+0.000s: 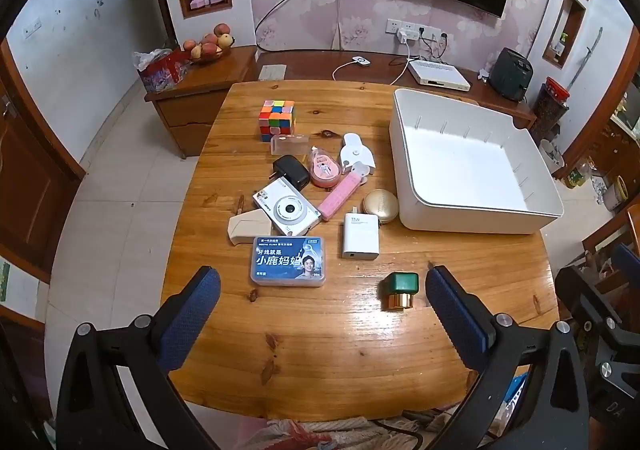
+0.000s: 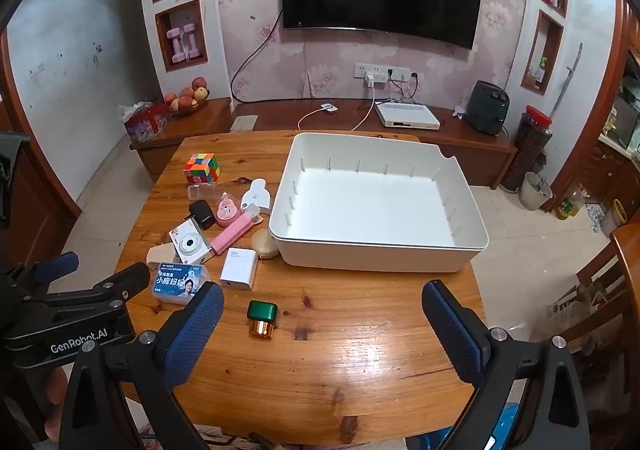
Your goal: Organize rigid objects
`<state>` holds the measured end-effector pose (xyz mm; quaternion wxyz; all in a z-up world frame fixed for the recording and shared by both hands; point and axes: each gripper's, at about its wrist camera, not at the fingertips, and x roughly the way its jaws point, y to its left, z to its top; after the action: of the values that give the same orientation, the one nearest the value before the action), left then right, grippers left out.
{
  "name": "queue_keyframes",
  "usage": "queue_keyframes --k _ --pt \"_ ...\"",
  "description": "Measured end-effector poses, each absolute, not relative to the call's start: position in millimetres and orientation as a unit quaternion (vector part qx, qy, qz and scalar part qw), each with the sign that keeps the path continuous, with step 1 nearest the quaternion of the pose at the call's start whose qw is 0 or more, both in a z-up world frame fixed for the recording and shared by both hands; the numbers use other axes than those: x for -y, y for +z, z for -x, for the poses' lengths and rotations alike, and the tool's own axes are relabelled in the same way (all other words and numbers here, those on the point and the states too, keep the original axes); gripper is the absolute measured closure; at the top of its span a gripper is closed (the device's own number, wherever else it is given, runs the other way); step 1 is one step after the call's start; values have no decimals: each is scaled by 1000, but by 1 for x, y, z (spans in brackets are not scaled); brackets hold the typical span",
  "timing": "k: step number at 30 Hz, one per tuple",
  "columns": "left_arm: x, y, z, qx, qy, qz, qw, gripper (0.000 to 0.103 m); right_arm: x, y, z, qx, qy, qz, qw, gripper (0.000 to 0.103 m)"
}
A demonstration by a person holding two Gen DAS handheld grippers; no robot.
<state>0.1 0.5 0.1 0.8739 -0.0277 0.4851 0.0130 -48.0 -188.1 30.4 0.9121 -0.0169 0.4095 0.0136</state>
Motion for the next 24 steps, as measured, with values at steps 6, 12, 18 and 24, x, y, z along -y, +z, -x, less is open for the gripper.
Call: queue_keyframes --k 6,12,18,24 --pt "0 0 0 -484 13 26 874 1 189 29 47 -410 15 18 912 3" --pt "0 0 0 -484 13 25 874 1 187 25 46 -410 16 21 912 3" --pt "-4 -1 -4 -483 15 27 875 1 186 25 45 -411 18 17 911 3" --pt "-6 -2 -7 -482 15 26 875 1 186 26 44 -412 18 16 911 3"
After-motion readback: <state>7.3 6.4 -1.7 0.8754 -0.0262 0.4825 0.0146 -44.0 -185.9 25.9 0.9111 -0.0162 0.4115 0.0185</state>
